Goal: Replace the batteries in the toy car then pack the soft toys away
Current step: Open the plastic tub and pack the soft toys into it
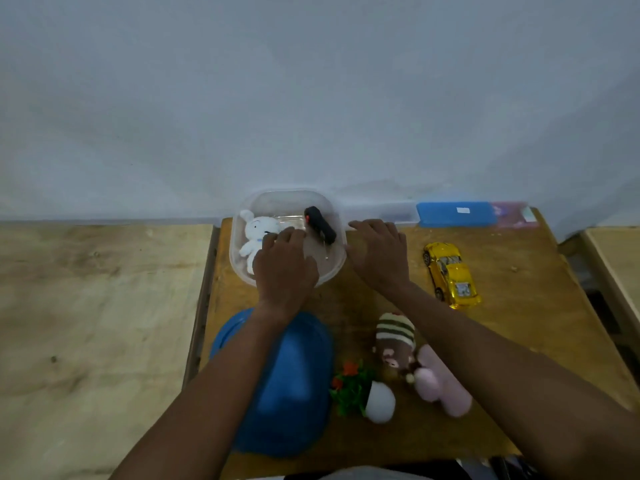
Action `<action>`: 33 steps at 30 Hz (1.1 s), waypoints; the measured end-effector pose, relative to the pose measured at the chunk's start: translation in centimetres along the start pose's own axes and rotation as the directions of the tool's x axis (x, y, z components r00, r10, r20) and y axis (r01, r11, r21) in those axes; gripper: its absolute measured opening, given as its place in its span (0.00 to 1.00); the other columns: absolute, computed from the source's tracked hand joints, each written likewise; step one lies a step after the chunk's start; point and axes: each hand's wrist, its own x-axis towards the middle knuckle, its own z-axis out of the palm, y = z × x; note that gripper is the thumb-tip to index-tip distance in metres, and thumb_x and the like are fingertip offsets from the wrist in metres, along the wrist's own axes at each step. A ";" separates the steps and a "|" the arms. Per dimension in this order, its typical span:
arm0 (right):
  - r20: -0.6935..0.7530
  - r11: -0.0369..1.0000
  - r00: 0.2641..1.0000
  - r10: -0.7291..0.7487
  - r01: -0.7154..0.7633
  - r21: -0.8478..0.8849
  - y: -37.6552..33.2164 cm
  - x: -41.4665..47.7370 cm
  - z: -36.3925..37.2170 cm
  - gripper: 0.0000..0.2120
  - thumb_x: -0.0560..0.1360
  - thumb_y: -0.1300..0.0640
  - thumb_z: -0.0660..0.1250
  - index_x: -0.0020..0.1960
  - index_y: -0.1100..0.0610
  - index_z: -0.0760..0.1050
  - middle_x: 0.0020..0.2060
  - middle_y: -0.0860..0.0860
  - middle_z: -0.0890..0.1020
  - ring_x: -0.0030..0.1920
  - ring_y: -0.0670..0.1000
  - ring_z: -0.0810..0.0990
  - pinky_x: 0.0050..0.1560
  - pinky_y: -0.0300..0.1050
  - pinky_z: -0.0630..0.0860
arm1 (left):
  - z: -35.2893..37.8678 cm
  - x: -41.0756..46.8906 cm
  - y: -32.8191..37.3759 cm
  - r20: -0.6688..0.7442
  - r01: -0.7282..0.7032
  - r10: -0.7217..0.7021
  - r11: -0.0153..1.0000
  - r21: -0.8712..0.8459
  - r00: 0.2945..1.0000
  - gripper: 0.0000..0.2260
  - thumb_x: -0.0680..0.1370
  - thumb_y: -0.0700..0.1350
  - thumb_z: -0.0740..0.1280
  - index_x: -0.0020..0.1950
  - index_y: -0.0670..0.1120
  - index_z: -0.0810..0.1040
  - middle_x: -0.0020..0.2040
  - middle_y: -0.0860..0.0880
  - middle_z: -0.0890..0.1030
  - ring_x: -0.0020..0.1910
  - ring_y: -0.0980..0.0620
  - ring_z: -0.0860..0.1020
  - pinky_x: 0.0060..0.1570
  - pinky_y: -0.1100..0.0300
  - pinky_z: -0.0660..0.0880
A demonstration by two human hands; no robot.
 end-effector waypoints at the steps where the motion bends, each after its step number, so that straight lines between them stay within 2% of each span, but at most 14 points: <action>1: 0.021 1.000 1.000 0.004 -0.004 0.008 0.6 -0.9 -0.4 0.22 0.74 0.45 0.67 0.67 0.49 0.74 0.62 0.51 0.78 0.62 0.55 0.74 0.60 0.55 0.72 | 0.2 -0.8 0.8 0.006 -0.021 0.021 1.000 -0.016 1.000 0.15 0.69 0.46 0.70 0.55 0.45 0.81 0.50 0.46 0.84 0.53 0.43 0.79 0.41 0.51 0.77; 5: 0.120 0.999 0.993 0.013 -0.019 0.048 3.9 -4.4 -1.7 0.26 0.74 0.42 0.65 0.70 0.46 0.70 0.66 0.50 0.74 0.66 0.53 0.72 0.64 0.56 0.71 | 1.2 -4.8 3.5 0.066 -0.105 0.110 0.992 -0.070 0.992 0.13 0.72 0.48 0.70 0.55 0.45 0.84 0.50 0.45 0.85 0.52 0.42 0.80 0.45 0.50 0.78; 9: 0.191 0.995 0.982 -0.001 -0.019 0.101 7.1 -8.6 -3.0 0.27 0.73 0.40 0.65 0.70 0.46 0.70 0.65 0.52 0.75 0.65 0.55 0.73 0.62 0.57 0.73 | 1.6 -8.9 5.9 0.162 -0.180 0.195 0.978 -0.100 0.967 0.18 0.72 0.57 0.60 0.49 0.49 0.85 0.47 0.48 0.85 0.54 0.42 0.80 0.49 0.50 0.77; 12: 0.220 0.994 0.975 -0.013 -0.012 0.111 8.9 -12.0 -3.8 0.29 0.72 0.37 0.62 0.71 0.46 0.69 0.65 0.52 0.75 0.64 0.56 0.74 0.59 0.57 0.74 | 1.8 -11.3 7.0 0.166 -0.193 0.203 0.978 -0.076 0.965 0.16 0.71 0.59 0.66 0.51 0.51 0.84 0.53 0.51 0.84 0.65 0.44 0.74 0.59 0.46 0.67; 14: 0.235 0.991 0.971 -0.045 0.014 0.131 9.5 -14.0 -4.1 0.30 0.73 0.37 0.61 0.72 0.45 0.67 0.67 0.52 0.73 0.65 0.57 0.74 0.59 0.57 0.75 | 1.7 -12.3 7.2 0.224 -0.181 0.211 0.972 -0.150 0.951 0.16 0.72 0.60 0.69 0.53 0.51 0.83 0.52 0.51 0.83 0.63 0.46 0.73 0.59 0.47 0.64; 17: 0.332 0.982 0.932 -0.148 0.100 0.158 10.5 -16.6 -4.2 0.36 0.71 0.37 0.64 0.76 0.40 0.58 0.74 0.52 0.65 0.71 0.58 0.68 0.63 0.58 0.72 | 1.3 -14.5 8.2 0.321 -0.187 0.232 0.968 -0.165 0.918 0.17 0.70 0.61 0.67 0.52 0.53 0.83 0.50 0.52 0.81 0.61 0.49 0.73 0.59 0.48 0.61; 19: 0.395 0.970 0.888 -0.235 0.189 0.153 10.9 -17.3 -4.2 0.41 0.66 0.36 0.62 0.76 0.34 0.50 0.78 0.51 0.57 0.75 0.59 0.62 0.63 0.60 0.72 | 1.1 -16.1 8.5 0.432 -0.166 0.224 0.972 -0.169 0.873 0.22 0.66 0.61 0.66 0.55 0.52 0.82 0.55 0.52 0.81 0.66 0.49 0.70 0.61 0.47 0.58; 21: 0.431 0.946 0.842 -0.323 0.284 0.154 11.2 -17.6 -4.0 0.43 0.64 0.38 0.63 0.75 0.32 0.46 0.79 0.50 0.51 0.77 0.58 0.56 0.61 0.60 0.73 | 1.3 -17.7 8.3 0.515 -0.195 0.239 0.971 -0.140 0.823 0.27 0.64 0.62 0.67 0.62 0.55 0.80 0.62 0.53 0.78 0.70 0.50 0.64 0.62 0.45 0.55; 23: 0.433 0.915 0.807 -0.401 0.370 0.159 11.6 -17.9 -3.5 0.44 0.65 0.42 0.64 0.76 0.32 0.46 0.80 0.50 0.48 0.79 0.58 0.51 0.60 0.60 0.75 | 1.6 -19.0 8.0 0.572 -0.253 0.255 0.964 -0.085 0.779 0.32 0.63 0.65 0.69 0.66 0.59 0.76 0.66 0.54 0.74 0.73 0.50 0.60 0.64 0.42 0.54; 25: 0.440 0.904 0.792 -0.424 0.398 0.156 11.8 -17.9 -2.9 0.44 0.67 0.45 0.65 0.76 0.33 0.47 0.80 0.50 0.45 0.78 0.60 0.52 0.59 0.60 0.75 | 2.2 -20.1 7.9 0.604 -0.288 0.243 0.957 -0.023 0.759 0.33 0.65 0.64 0.72 0.69 0.60 0.73 0.68 0.53 0.71 0.74 0.46 0.58 0.64 0.41 0.55; 28: 0.438 0.911 0.799 -0.412 0.376 0.170 11.9 -17.7 -1.7 0.42 0.69 0.47 0.67 0.76 0.35 0.48 0.79 0.52 0.45 0.76 0.62 0.57 0.60 0.61 0.75 | 2.7 -21.0 8.2 0.581 -0.302 0.212 0.952 0.061 0.786 0.32 0.68 0.57 0.74 0.71 0.59 0.72 0.69 0.53 0.71 0.74 0.45 0.58 0.63 0.42 0.55; 33: 0.316 0.921 0.874 -0.370 0.298 0.253 11.9 -18.8 -0.5 0.36 0.71 0.56 0.70 0.75 0.44 0.59 0.77 0.59 0.56 0.73 0.63 0.64 0.62 0.59 0.74 | 2.8 -20.9 8.4 0.532 -0.306 0.201 0.945 0.116 0.823 0.26 0.71 0.57 0.72 0.69 0.57 0.74 0.66 0.54 0.76 0.71 0.47 0.64 0.65 0.43 0.55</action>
